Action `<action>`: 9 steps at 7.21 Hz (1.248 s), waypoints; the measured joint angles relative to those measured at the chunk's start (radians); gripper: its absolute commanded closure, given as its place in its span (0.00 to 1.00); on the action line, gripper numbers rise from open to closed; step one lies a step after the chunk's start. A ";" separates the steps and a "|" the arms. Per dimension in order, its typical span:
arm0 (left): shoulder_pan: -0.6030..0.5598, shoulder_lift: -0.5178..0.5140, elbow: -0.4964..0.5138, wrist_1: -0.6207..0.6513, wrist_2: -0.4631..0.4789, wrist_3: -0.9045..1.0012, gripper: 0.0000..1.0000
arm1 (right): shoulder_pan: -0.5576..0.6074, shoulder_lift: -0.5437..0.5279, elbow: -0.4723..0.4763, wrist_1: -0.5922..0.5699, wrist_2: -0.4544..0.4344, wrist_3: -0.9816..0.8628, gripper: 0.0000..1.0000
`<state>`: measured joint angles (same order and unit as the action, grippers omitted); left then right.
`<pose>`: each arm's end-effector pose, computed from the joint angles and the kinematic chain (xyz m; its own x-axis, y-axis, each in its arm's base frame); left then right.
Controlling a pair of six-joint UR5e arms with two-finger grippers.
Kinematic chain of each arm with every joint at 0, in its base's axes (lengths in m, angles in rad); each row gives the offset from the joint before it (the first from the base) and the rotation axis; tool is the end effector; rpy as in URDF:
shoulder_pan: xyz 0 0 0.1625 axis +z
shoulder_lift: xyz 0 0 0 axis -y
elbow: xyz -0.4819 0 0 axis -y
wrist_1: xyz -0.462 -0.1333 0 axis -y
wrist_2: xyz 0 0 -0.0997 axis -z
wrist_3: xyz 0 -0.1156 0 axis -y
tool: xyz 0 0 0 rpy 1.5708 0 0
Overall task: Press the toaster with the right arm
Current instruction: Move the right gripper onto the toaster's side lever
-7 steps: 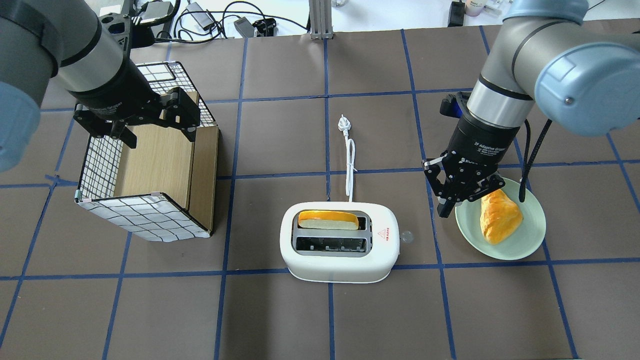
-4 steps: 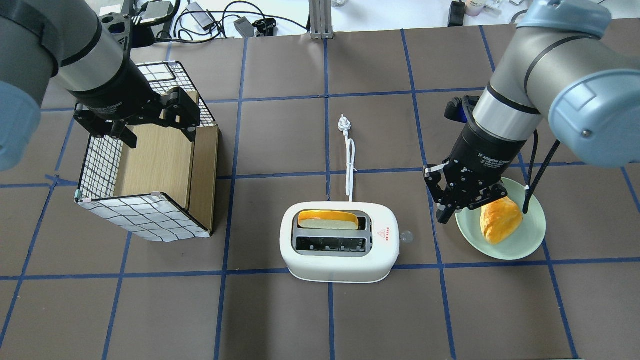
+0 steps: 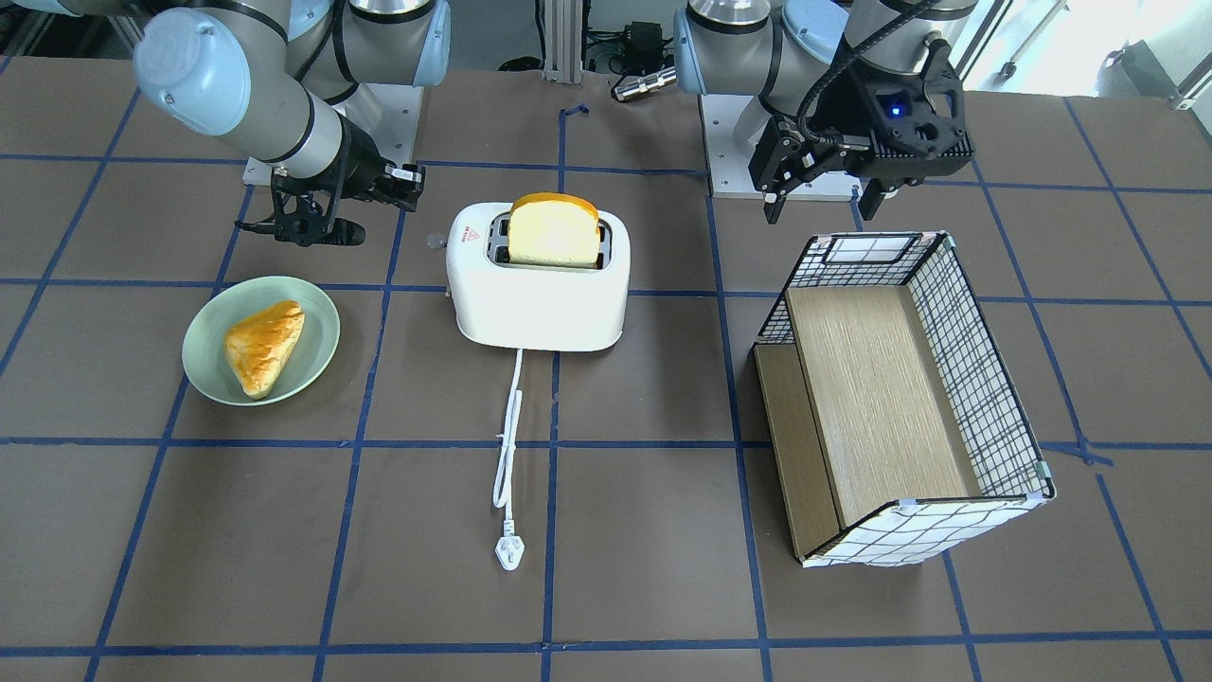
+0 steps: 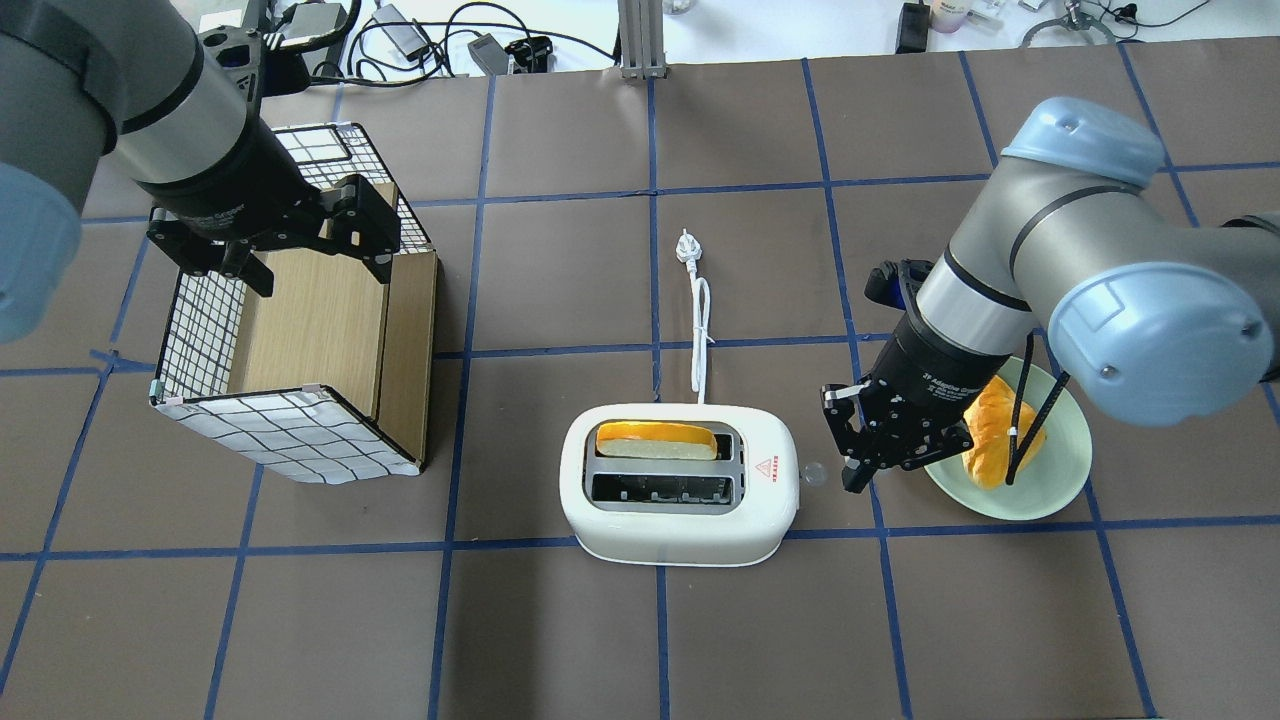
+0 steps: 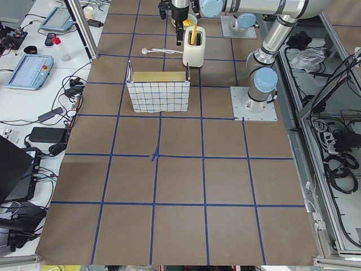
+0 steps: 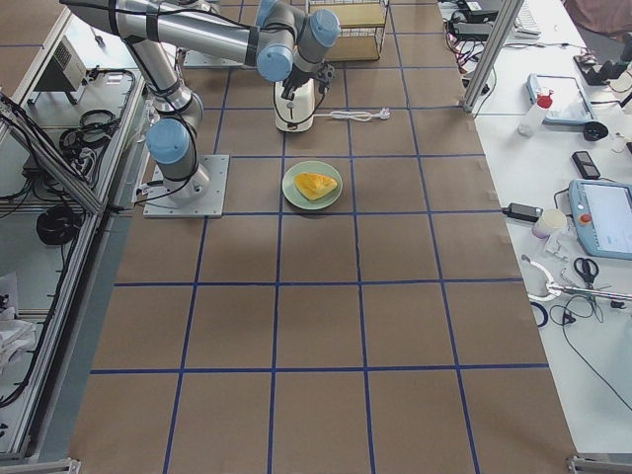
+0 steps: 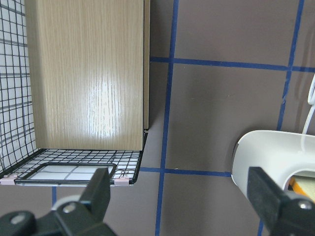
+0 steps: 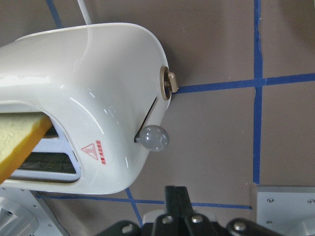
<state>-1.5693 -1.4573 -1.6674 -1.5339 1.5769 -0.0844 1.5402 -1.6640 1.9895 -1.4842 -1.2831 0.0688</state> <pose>-0.1318 -0.5133 0.5390 -0.9963 -0.0860 -0.0015 -0.0858 0.9948 -0.0541 0.1526 -0.4447 0.3531 -0.9508 0.2056 -0.2318 0.0936 0.9039 0.4175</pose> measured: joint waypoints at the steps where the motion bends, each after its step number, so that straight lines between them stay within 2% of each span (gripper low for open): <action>1: 0.000 0.000 0.000 0.000 0.000 0.000 0.00 | 0.001 0.005 0.009 -0.011 0.009 -0.002 1.00; 5: 0.000 0.000 0.000 0.001 0.000 0.000 0.00 | 0.001 0.011 0.015 -0.094 0.040 0.000 1.00; 9: 0.000 0.000 0.000 0.000 0.000 0.000 0.00 | 0.002 0.024 0.025 -0.118 0.069 -0.002 1.00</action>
<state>-1.5693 -1.4573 -1.6675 -1.5338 1.5769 -0.0844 1.5424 -1.6404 2.0141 -1.6027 -1.2138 0.0666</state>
